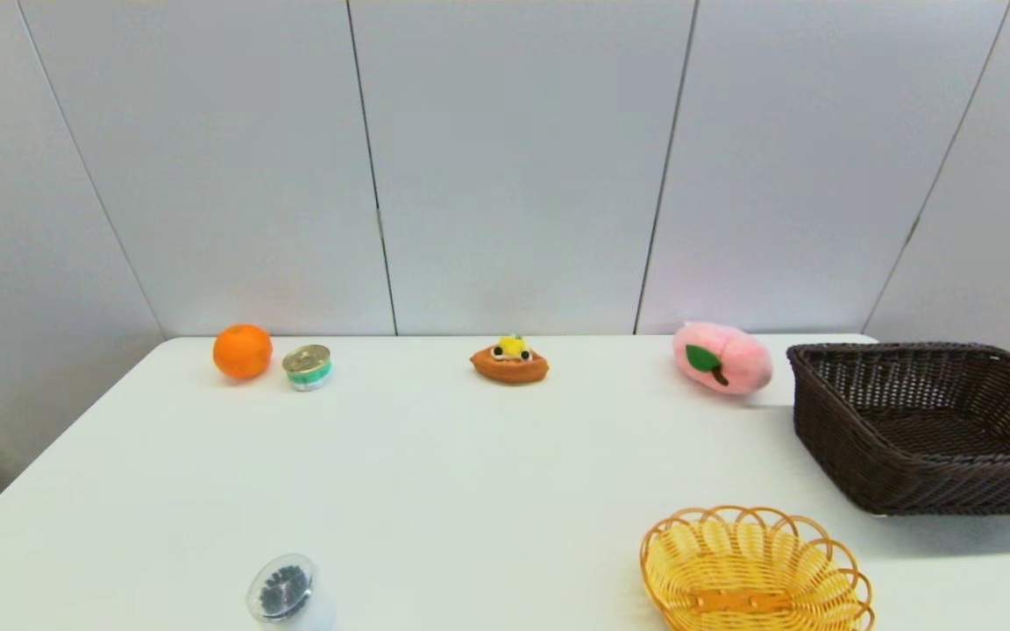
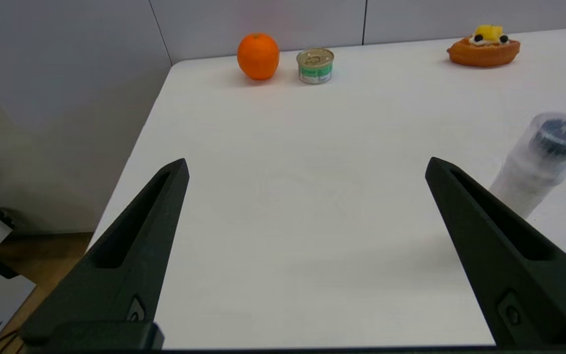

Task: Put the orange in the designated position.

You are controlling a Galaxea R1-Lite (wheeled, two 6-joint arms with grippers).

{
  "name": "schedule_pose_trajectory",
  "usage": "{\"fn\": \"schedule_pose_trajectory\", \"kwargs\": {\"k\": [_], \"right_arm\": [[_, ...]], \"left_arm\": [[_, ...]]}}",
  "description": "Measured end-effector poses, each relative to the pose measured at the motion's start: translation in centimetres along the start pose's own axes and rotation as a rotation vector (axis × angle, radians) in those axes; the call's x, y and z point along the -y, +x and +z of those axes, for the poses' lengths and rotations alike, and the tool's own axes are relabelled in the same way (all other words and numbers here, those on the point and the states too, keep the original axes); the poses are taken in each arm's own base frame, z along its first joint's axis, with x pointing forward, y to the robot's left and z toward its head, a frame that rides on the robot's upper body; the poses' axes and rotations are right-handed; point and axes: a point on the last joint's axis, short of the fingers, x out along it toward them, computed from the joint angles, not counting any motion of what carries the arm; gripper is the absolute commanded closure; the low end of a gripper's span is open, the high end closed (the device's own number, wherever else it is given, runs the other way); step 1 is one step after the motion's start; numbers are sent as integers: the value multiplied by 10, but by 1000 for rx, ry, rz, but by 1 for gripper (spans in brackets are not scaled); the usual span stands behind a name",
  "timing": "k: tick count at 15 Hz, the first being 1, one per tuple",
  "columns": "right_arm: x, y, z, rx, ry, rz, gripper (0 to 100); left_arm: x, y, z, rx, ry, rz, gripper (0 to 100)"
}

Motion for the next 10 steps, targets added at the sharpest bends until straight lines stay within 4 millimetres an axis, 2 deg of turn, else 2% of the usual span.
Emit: {"fn": "schedule_pose_trajectory", "kwargs": {"k": [5, 10], "right_arm": [[0, 0, 0, 0, 0, 0, 0], [0, 0, 0, 0, 0, 0, 0]], "left_arm": [[4, -4, -31, 29, -4, -13, 0], [7, 6, -55, 17, -24, -23, 0]]}}
